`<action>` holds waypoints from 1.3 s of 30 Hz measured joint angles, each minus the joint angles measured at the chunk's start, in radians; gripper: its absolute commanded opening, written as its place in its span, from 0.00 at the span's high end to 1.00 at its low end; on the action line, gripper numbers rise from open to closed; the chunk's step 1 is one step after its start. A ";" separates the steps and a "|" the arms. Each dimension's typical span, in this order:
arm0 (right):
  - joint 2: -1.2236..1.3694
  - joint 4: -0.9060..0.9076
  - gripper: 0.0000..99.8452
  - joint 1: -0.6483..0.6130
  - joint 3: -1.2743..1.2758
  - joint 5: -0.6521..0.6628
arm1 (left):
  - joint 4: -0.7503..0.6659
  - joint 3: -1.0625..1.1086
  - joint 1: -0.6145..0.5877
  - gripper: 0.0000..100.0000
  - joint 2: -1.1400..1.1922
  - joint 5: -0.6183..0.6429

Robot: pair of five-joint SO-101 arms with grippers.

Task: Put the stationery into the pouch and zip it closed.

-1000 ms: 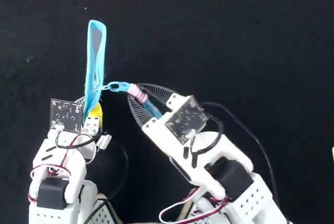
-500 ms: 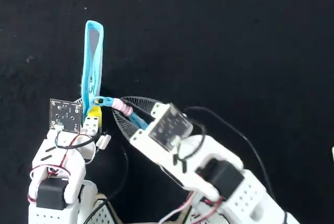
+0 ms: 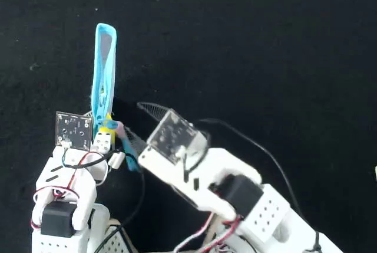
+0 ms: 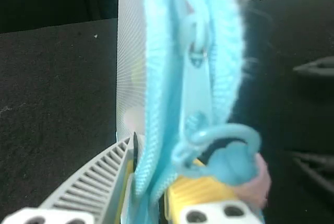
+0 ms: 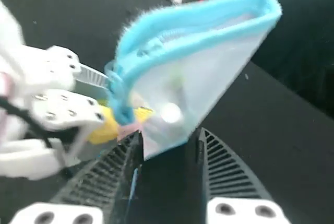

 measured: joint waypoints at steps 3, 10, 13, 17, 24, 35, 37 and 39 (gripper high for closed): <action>-0.040 0.002 0.84 -0.049 0.011 0.000 | 0.000 0.000 0.000 0.97 0.000 0.000; -0.054 -0.086 0.84 -0.081 0.074 0.000 | 0.006 0.000 0.000 0.97 0.000 0.000; -0.054 -0.121 0.84 -0.081 0.098 0.000 | 0.032 -0.002 0.044 0.97 -0.002 -0.018; -0.055 -0.127 0.84 -0.080 0.101 0.002 | 0.051 -0.003 0.106 0.97 -0.002 -0.084; -0.055 -0.127 0.87 -0.080 0.101 0.002 | 0.055 -0.003 0.115 0.97 -0.002 -0.092; -0.069 -0.112 0.99 -0.072 0.101 0.100 | 0.060 -0.003 0.120 0.97 -0.002 -0.092; -0.087 -0.095 0.99 -0.058 0.101 0.106 | 0.058 -0.003 0.123 0.97 -0.002 -0.095; -0.109 -0.091 0.99 -0.029 0.101 0.110 | 0.057 -0.003 0.123 0.97 -0.002 -0.098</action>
